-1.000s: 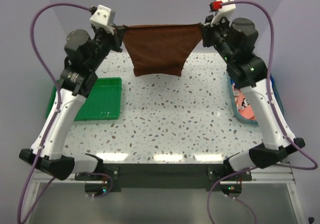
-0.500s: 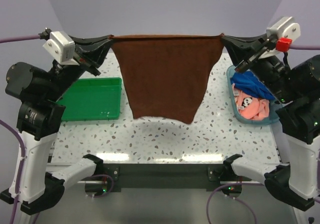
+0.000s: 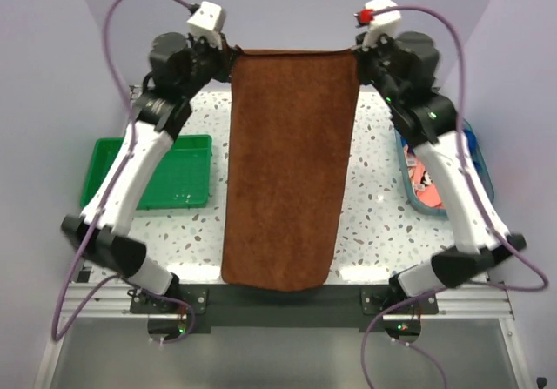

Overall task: Fold and stack the towels
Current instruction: Flatten out the crumpled towel, then fold the towel

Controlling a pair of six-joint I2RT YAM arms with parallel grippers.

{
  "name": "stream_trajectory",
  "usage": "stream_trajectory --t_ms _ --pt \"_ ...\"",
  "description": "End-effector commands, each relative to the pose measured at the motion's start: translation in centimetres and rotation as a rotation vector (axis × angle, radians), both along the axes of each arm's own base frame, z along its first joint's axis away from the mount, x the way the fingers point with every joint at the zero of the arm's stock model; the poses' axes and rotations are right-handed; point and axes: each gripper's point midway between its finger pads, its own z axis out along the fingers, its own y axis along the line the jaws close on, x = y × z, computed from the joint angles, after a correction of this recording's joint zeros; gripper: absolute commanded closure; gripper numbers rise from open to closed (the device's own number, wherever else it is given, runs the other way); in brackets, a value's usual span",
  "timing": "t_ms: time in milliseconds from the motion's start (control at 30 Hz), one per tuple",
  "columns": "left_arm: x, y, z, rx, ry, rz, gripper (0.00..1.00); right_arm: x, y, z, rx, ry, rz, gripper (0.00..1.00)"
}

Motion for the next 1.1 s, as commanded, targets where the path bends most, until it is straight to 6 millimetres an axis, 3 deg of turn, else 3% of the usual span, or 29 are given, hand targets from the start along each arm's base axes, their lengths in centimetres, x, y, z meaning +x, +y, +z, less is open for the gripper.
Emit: stream_trajectory --t_ms 0,33,67,100,133,167,200,233,267,300,367,433,567,600,633,667,700,733,767,800,833,867,900,933,1067 --pt "8.1 2.2 -7.3 0.038 0.127 0.176 1.00 5.8 -1.3 -2.6 -0.013 0.006 -0.128 1.00" --pt "9.5 2.3 -7.4 0.029 0.123 0.184 1.00 8.6 -1.0 -5.6 -0.032 0.062 -0.142 1.00" --pt "10.8 2.6 -8.5 0.031 0.140 0.190 1.00 9.8 -0.9 -5.5 -0.019 0.050 -0.145 1.00" --pt "13.0 2.4 -11.7 0.048 0.191 0.193 1.00 11.3 -0.8 -6.9 -0.025 0.071 -0.152 1.00" --pt "14.0 2.4 -11.6 0.039 0.178 0.198 1.00 13.4 -0.6 -9.6 -0.046 0.114 -0.161 1.00" --pt "15.0 2.6 -12.5 0.044 0.188 0.198 1.00 14.7 -0.7 -10.0 -0.046 0.112 -0.164 1.00" --pt "16.5 2.4 -15.2 0.060 0.224 0.198 1.00 15.6 -0.4 -10.8 -0.043 0.120 -0.160 1.00" --pt "17.3 2.4 -15.5 0.055 0.218 0.198 1.00 16.5 -0.3 -11.7 -0.038 0.135 -0.144 1.00" --pt "18.0 2.7 -16.3 0.055 0.226 0.192 1.00 18.1 0.0 -13.8 -0.044 0.164 -0.141 1.00" --pt "19.0 2.6 -18.3 0.057 0.255 0.189 1.00 18.7 -0.1 -14.8 -0.047 0.177 -0.143 1.00" --pt "19.9 2.7 -18.8 0.054 0.255 0.179 1.00 19.9 0.1 -17.2 -0.057 0.207 -0.135 1.00" --pt "20.5 2.5 -20.4 0.062 0.274 0.164 1.00 20.5 0.1 -18.4 -0.058 0.214 -0.129 1.00" --pt "20.0 2.0 -22.2 0.072 0.309 0.129 1.00 20.0 0.2 -21.3 -0.077 0.274 -0.104 1.00" --pt "19.6 2.0 -21.8 0.064 0.313 0.125 1.00 19.5 0.2 -21.1 -0.078 0.281 -0.098 1.00" --pt "18.9 2.1 -23.1 0.066 0.352 0.119 1.00 19.0 0.0 -21.3 -0.081 0.294 -0.100 1.00" --pt "18.3 1.9 -23.3 0.062 0.366 0.106 1.00 18.1 -0.2 -22.9 -0.098 0.341 -0.100 1.00" --pt "17.4 1.8 -22.4 0.046 0.363 0.100 1.00 17.4 -0.9 -22.2 -0.097 0.339 -0.120 1.00" --pt "16.5 1.8 -24.0 0.045 0.409 0.094 1.00 16.7 -1.3 -22.4 -0.101 0.349 -0.135 1.00" --pt "15.3 1.6 -22.9 0.023 0.410 0.074 1.00 15.9 -2.2 -24.3 -0.118 0.395 -0.171 1.00" --pt "14.6 1.6 -23.2 0.015 0.426 0.066 1.00 15.2 -2.4 -24.5 -0.117 0.404 -0.173 1.00" --pt "13.4 1.5 -25.2 0.012 0.480 0.062 1.00 14.5 -3.5 -23.9 -0.117 0.397 -0.217 1.00" --pt "12.3 1.3 -24.4 -0.013 0.483 0.042 1.00 13.8 -4.1 -25.2 -0.127 0.431 -0.234 1.00" --pt "11.6 1.2 -24.8 -0.019 0.498 0.035 1.00 13.3 -4.6 -25.4 -0.122 0.439 -0.247 1.00" --pt "10.5 1.2 -26.6 -0.017 0.537 0.033 1.00 12.8 -5.1 -25.0 -0.118 0.433 -0.259 1.00" --pt "8.3 1.6 -27.9 -0.010 0.588 0.041 1.00 11.4 -5.8 -26.4 -0.141 0.472 -0.262 1.00"
